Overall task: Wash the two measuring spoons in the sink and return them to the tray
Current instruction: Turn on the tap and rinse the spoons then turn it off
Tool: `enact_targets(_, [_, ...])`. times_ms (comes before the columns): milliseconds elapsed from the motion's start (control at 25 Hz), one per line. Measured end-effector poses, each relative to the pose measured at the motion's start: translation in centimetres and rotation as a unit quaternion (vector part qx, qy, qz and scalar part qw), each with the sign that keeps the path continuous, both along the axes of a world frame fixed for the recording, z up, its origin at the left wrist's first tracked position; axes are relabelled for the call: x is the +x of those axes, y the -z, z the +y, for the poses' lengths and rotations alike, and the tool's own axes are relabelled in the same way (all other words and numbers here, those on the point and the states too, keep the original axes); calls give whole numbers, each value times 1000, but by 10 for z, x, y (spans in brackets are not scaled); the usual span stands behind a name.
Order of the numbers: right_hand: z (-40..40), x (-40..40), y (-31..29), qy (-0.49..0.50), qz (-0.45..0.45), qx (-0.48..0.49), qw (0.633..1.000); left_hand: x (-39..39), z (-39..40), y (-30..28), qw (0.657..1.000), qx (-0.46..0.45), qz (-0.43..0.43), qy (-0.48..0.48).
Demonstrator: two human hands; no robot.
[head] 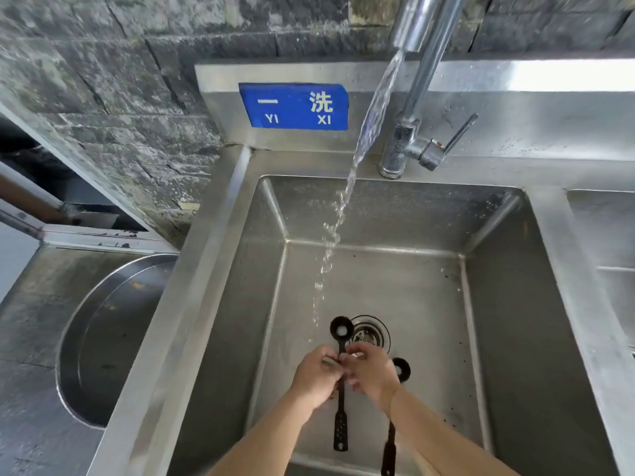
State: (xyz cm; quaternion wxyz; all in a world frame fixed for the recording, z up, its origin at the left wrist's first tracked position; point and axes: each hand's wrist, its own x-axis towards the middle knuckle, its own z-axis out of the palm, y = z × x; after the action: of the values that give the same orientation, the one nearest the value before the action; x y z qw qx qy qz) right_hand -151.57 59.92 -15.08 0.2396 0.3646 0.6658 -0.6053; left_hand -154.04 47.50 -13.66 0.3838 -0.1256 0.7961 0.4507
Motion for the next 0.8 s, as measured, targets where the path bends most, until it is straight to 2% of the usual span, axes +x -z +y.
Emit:
enact_targets(240, [-2,-22,-76,-10,29,-28,999,-20,-2,-79,996,62,-19,-55])
enact_targets(480, [-15,-29,-105,15,26,-42,999,-26,-14,-105,995,67,-24,-67])
enact_targets(600, [-22,-33,-108,31,23,-69,997,-26,-21,-106,998,42,25,-46])
enact_targets(800, [-28,-40,-116,79,32,-110,990,-31,-26,-109,981,-41,180,55])
